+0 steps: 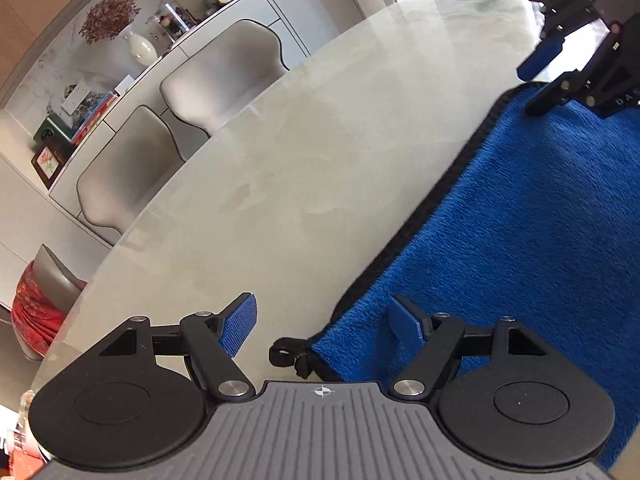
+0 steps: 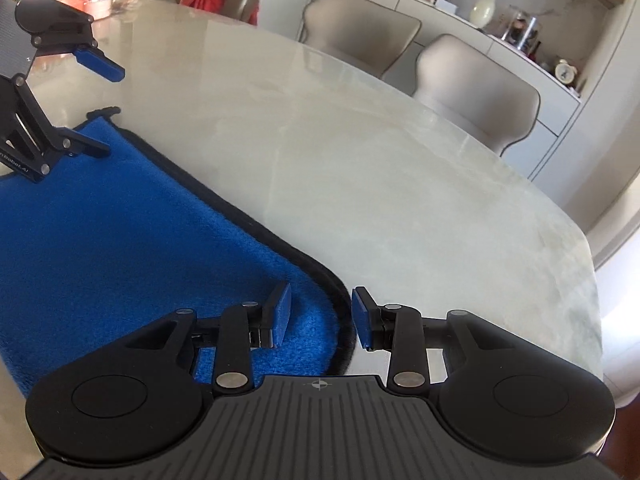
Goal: Fold towel
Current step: 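Withdraw the right gripper while moving the left gripper toward the towel edge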
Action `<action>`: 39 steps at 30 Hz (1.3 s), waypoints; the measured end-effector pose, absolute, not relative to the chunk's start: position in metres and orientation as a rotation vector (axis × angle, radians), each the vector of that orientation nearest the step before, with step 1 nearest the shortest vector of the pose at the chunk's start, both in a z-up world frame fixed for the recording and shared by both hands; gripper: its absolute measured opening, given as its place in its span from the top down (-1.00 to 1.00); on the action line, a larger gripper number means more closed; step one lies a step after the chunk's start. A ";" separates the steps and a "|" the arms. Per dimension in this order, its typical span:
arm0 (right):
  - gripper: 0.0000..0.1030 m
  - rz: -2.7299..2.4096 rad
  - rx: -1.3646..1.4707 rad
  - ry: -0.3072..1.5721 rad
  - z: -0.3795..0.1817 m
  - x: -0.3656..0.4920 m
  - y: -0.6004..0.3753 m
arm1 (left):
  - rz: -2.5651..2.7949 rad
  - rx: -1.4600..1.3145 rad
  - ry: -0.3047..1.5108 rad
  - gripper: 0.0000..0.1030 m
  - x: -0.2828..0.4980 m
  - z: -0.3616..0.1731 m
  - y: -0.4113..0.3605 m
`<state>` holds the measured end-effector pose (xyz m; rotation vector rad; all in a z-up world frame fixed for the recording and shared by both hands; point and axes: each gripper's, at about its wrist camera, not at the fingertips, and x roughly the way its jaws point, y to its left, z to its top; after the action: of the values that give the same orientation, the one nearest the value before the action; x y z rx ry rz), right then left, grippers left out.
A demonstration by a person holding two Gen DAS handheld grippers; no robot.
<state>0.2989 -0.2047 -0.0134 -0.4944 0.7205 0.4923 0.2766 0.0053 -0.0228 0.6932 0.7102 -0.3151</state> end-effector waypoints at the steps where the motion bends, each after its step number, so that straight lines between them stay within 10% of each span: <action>1: 0.34 0.486 -0.489 0.720 -0.014 0.299 -0.206 | -0.312 0.680 0.705 -0.50 0.279 -0.023 0.006; 39: 0.29 0.580 -0.299 0.570 0.006 0.140 -0.206 | -0.340 0.328 0.672 -0.57 0.119 0.001 0.020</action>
<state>0.1397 -0.2058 0.0062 -0.2991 0.5701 0.5802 0.1192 0.0196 0.0010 0.3276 0.6723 -0.3398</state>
